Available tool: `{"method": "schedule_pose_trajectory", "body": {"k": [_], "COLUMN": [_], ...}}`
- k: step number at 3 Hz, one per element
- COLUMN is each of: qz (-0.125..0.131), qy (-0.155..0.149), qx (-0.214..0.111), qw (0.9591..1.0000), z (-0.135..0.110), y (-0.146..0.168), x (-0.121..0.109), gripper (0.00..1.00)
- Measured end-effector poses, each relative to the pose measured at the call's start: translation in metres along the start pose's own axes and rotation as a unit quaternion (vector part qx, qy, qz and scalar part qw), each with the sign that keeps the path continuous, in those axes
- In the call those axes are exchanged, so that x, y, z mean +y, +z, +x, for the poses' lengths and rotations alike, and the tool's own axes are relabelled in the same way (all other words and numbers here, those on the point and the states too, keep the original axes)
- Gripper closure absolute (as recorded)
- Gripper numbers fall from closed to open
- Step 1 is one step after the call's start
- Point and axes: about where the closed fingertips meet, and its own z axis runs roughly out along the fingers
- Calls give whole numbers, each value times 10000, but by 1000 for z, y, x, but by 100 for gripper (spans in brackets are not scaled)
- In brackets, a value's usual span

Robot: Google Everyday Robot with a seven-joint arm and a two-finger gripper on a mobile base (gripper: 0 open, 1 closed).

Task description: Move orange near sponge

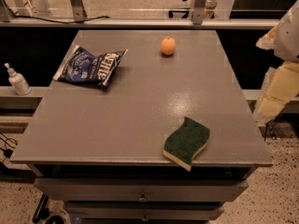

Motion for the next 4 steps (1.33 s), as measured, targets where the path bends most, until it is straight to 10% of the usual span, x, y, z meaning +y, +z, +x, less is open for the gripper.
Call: {"method": "schedule_pose_trajectory", "body": {"k": [2,4], "qz": [87,43], "qy": [-21,-55], "qx": [-170,-1285], "qw": [9998,9917], "z": [-6,-51], "y": [7,68], "x": [-6,-70], "gripper": [0,0]}}
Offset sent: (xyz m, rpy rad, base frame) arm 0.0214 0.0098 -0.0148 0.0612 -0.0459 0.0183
